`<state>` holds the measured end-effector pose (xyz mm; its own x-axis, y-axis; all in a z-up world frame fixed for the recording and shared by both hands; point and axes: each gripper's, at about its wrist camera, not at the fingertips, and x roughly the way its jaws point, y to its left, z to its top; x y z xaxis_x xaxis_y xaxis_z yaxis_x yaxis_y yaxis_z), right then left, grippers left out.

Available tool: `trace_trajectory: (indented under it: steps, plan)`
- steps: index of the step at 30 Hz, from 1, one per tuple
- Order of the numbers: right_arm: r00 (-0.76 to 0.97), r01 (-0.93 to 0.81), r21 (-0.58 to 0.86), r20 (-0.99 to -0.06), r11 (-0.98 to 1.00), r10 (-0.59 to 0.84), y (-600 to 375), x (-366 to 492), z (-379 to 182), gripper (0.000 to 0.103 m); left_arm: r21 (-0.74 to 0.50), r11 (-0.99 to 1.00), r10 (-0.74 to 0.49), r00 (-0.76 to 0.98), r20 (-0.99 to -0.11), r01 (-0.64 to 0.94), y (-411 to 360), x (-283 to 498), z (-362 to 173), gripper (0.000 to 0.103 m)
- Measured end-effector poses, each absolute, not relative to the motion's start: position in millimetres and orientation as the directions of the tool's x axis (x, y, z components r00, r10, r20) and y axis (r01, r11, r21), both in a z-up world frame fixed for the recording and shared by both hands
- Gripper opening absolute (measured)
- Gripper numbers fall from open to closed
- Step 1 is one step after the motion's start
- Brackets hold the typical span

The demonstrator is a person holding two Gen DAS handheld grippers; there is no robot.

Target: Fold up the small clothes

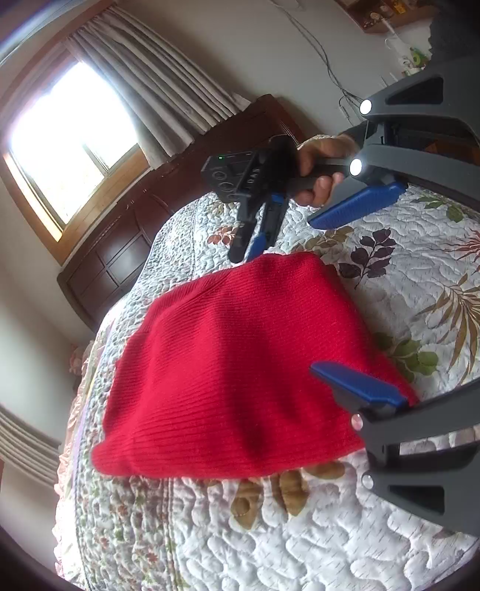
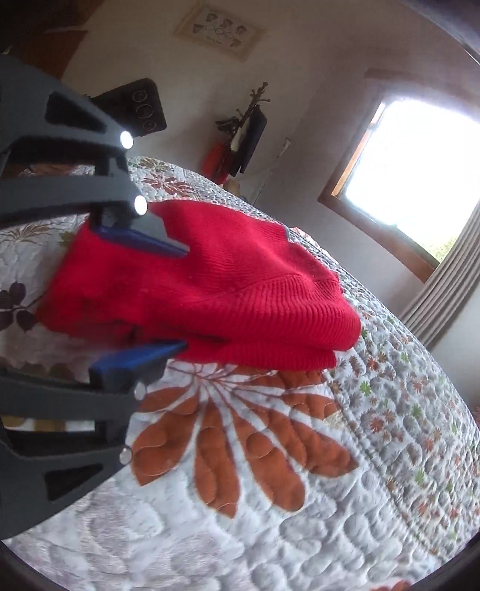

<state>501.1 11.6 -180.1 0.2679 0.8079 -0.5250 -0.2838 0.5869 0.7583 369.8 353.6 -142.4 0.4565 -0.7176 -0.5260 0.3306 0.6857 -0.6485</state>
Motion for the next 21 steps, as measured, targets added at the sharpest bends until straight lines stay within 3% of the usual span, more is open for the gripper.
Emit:
trace_trajectory:
  steps: [4,5,6,8,9,11,17,21]
  plan:
    - [0.202,-0.279,0.776,-0.528,0.565,0.825,11,474,-198,0.053,-0.649,0.695,-0.709,0.448,-0.545,0.309,357,367,-149,0.074]
    - [0.186,-0.289,0.774,-0.532,0.564,0.826,15,468,-201,0.048,-0.649,0.697,-0.706,0.448,-0.549,0.303,358,367,-151,0.074]
    - [0.169,-0.295,0.767,-0.545,0.570,0.821,18,464,-203,0.029,-0.644,0.707,-0.696,0.452,-0.559,0.292,359,367,-153,0.074]
    - [0.179,-0.304,0.740,-0.575,0.601,0.798,20,455,-199,0.008,-0.643,0.723,-0.676,0.451,-0.583,0.253,364,366,-160,0.072]
    - [0.184,-0.310,0.744,-0.563,0.592,0.805,19,451,-194,0.005,-0.641,0.730,-0.668,0.446,-0.596,0.237,367,366,-164,0.070]
    - [0.199,-0.323,0.749,-0.544,0.578,0.815,18,443,-182,0.005,-0.634,0.740,-0.658,0.442,-0.610,0.224,372,364,-167,0.066]
    - [0.183,-0.302,0.746,-0.566,0.594,0.804,29,434,-191,0.005,-0.653,0.718,-0.675,0.466,-0.572,0.239,391,350,-155,0.067]
    - [0.180,-0.296,0.701,-0.626,0.649,0.759,30,435,-206,0.011,-0.625,0.762,-0.630,0.418,-0.654,0.171,395,354,-177,0.067]
